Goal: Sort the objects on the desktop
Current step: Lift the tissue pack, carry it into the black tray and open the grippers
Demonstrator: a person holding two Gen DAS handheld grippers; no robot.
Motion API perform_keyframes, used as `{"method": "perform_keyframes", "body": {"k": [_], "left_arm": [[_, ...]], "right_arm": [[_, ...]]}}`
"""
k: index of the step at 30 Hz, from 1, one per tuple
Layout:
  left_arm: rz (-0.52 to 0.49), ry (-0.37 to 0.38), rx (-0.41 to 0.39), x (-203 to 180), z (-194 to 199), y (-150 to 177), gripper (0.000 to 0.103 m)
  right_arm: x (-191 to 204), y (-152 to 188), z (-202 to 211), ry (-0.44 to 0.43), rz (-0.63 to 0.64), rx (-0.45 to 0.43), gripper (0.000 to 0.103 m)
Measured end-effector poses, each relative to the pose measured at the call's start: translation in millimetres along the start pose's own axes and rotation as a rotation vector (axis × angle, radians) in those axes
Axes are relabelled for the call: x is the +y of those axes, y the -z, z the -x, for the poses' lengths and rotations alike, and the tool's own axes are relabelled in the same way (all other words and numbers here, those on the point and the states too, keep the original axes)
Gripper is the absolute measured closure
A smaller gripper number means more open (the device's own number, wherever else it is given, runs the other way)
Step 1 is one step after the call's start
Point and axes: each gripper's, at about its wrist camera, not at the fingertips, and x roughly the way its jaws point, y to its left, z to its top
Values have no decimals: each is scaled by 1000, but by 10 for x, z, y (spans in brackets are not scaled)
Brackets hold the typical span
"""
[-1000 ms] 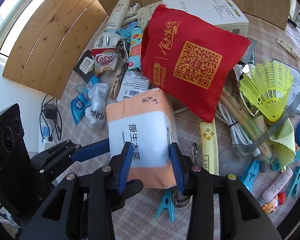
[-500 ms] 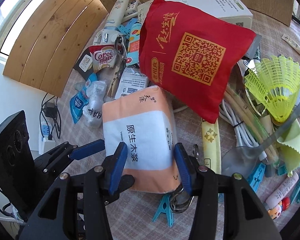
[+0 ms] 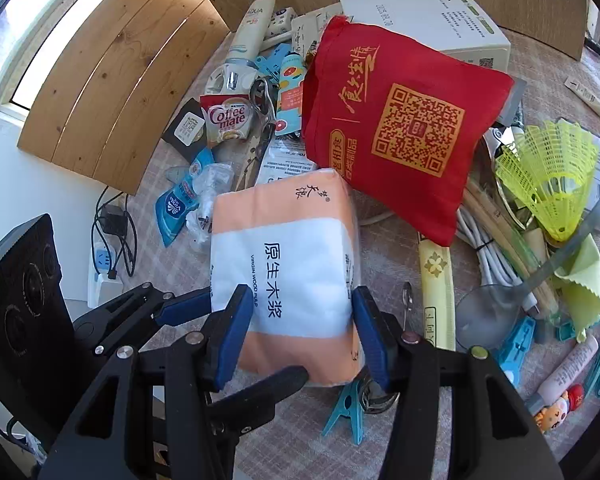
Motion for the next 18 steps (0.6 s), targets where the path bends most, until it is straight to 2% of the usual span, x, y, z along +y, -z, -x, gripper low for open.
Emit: {"method": "perform_keyframes", "body": {"k": [8, 14, 18], "left_arm": [[-78, 5, -47, -473, 135, -111, 31], [-126, 18, -23, -879, -63, -170, 31], [-159, 43, -22, -1129, -75, -116, 31]], "right_arm": [[-117, 187, 465, 28, 18, -61, 51], [-566, 302, 743, 41, -91, -104, 51], [-718, 440, 903, 52, -97, -115, 51]]}}
